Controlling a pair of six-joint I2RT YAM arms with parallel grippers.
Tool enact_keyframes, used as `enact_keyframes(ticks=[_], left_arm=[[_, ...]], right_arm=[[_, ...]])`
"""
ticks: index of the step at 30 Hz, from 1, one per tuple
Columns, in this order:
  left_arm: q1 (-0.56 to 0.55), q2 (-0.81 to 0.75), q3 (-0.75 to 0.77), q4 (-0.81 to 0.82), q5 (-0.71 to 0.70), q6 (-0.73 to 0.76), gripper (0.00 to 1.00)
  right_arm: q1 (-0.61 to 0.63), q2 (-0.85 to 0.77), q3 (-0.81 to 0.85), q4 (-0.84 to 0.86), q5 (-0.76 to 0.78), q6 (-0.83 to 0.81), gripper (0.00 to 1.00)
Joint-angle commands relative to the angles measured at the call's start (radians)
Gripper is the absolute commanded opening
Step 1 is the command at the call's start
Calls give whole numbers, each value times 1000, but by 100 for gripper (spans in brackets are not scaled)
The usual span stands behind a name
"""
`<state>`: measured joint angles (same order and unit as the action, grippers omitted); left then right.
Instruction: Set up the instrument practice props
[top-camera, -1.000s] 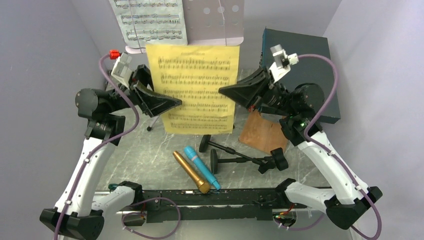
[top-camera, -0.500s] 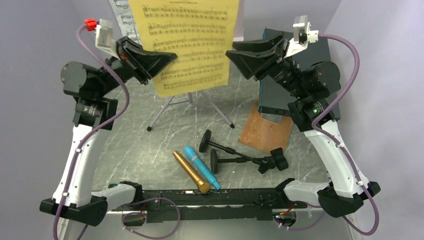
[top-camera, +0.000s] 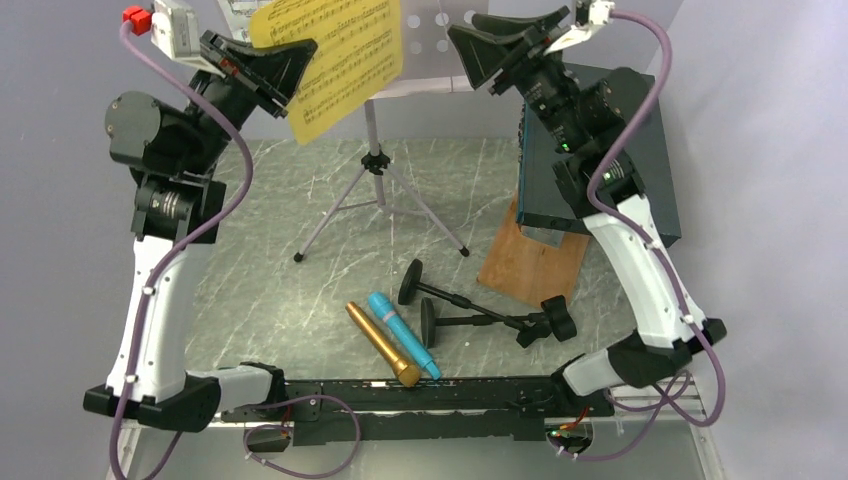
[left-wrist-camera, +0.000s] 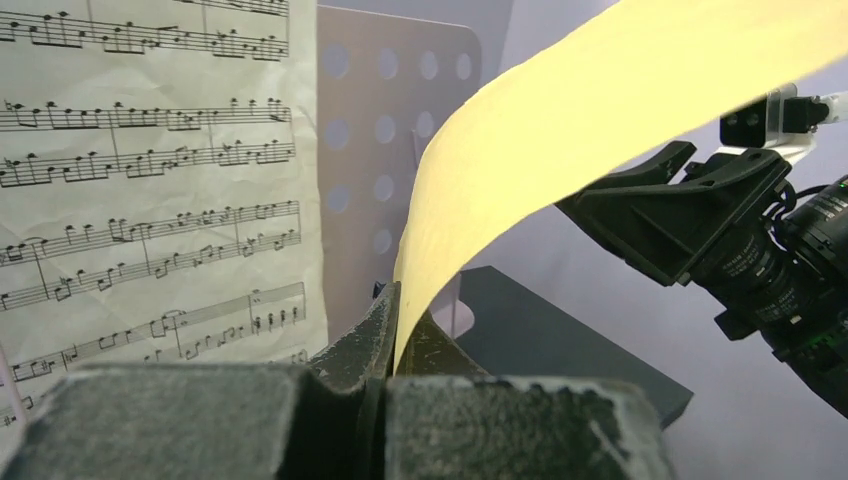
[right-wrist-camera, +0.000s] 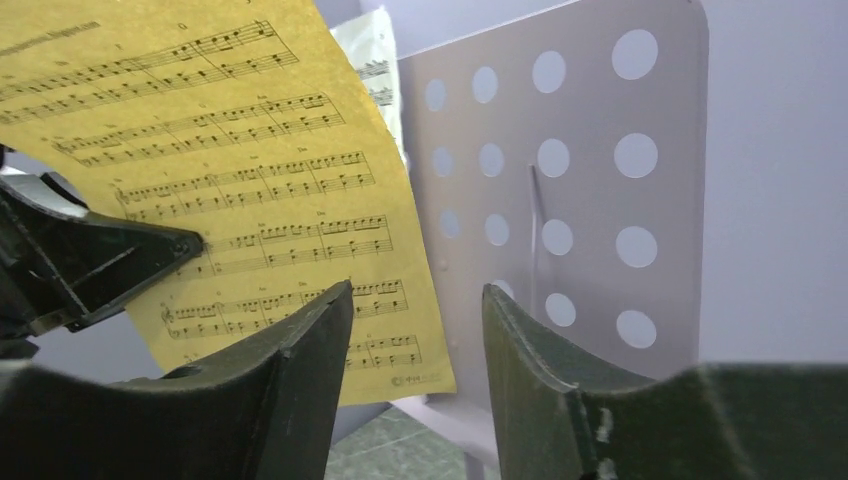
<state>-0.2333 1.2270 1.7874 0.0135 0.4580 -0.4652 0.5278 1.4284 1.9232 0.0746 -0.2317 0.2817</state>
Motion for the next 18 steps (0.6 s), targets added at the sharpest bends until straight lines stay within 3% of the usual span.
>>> enact_keyframes(ticks=[1,6,18], left_arm=[[3,58,84,-26,-54,5,0],[3,136,173,-105,-78,-24,0],[12,166,184,-147,-182,-115,0]], right_arm=[[-9,74,136,-49,25,-14,47],[-12,110,152,-44,38,-4,38],[-17,174,211,-72,77,-22,25]])
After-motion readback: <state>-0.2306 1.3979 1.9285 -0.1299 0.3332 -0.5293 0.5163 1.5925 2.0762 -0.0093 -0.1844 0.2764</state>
